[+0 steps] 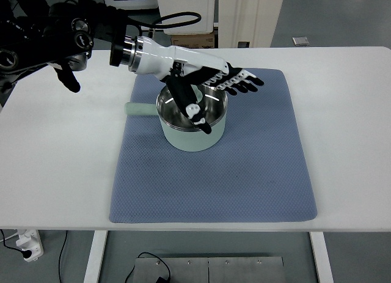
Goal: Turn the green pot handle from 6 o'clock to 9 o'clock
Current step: 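Lift the left hand up and away from the saucepan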
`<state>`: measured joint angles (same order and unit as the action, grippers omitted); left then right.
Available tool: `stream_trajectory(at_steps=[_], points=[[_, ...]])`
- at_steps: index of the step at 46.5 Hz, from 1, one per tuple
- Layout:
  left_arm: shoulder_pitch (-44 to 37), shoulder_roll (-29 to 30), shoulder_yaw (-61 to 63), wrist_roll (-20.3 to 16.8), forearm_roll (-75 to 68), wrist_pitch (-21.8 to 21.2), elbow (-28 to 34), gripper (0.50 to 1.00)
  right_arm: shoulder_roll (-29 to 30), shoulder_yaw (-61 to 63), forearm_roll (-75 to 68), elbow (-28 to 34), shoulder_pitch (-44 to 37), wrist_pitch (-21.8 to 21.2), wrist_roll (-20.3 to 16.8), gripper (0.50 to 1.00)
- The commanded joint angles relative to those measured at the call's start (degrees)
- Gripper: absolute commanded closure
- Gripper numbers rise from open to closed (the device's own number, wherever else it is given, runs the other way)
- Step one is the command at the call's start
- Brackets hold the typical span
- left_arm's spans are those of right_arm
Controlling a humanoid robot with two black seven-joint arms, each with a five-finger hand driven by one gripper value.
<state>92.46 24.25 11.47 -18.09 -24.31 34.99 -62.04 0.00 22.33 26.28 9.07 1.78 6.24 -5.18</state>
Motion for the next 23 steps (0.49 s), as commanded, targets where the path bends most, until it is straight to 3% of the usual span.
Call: stream_trajectory(at_steps=[1, 8, 19, 23], points=[[-2.4, 0.0, -0.5, 0.0, 6.2, 0.0, 5.1, 0.500, 0.0, 0.0, 0.0, 0.1, 0.0, 0.0, 0.0, 0.500], [-7.5, 0.3, -1.6, -0.2, 15.8, 0.0, 12.4, 0.500, 0.0, 0.0, 0.0, 0.0, 0.1, 0.0, 0.0, 0.500], [-15.5, 3.2, -8.5, -0.3, 25.2, 0.0, 17.7, 0.500, 0.0, 0.0, 0.0, 0.0, 0.1, 0.0, 0.0, 0.500], [-19.0, 3.1, -12.6, -0.3, 26.5, -3.4, 19.4, 0.500, 0.0, 0.0, 0.0, 0.0, 0.0, 0.0, 0.0, 0.500]])
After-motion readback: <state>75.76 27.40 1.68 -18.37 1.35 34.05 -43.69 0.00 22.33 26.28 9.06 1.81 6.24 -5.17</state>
